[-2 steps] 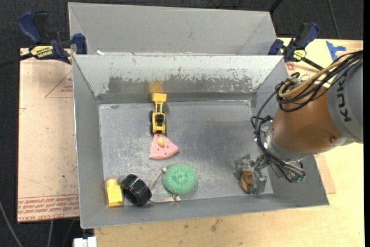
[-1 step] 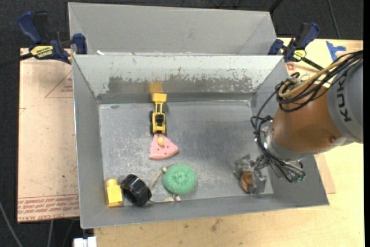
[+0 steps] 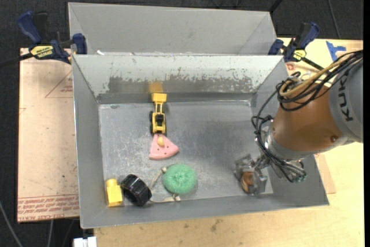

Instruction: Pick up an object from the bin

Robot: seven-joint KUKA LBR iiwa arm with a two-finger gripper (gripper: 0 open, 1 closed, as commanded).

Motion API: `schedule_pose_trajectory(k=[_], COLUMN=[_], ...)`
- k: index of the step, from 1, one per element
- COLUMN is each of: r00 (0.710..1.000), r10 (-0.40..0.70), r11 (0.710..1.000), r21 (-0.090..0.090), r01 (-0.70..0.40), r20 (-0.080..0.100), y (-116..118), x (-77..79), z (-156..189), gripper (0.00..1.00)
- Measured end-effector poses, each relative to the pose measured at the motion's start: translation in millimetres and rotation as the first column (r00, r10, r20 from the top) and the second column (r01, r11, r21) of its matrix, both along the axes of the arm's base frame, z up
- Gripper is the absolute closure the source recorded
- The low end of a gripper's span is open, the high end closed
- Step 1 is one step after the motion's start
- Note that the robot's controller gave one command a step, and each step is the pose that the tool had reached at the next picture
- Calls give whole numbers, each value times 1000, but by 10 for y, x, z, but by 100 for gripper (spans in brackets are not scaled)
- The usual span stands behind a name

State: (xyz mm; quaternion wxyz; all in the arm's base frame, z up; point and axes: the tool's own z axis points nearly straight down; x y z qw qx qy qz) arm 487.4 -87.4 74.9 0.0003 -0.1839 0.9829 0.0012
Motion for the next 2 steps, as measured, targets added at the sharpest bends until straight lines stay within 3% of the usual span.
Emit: schedule_pose_trajectory(k=[2], r00=[1000], r10=[0], r11=[1000], r21=[-1], r01=[0], r20=[0], y=[1], x=[0], z=[211], gripper=[100])
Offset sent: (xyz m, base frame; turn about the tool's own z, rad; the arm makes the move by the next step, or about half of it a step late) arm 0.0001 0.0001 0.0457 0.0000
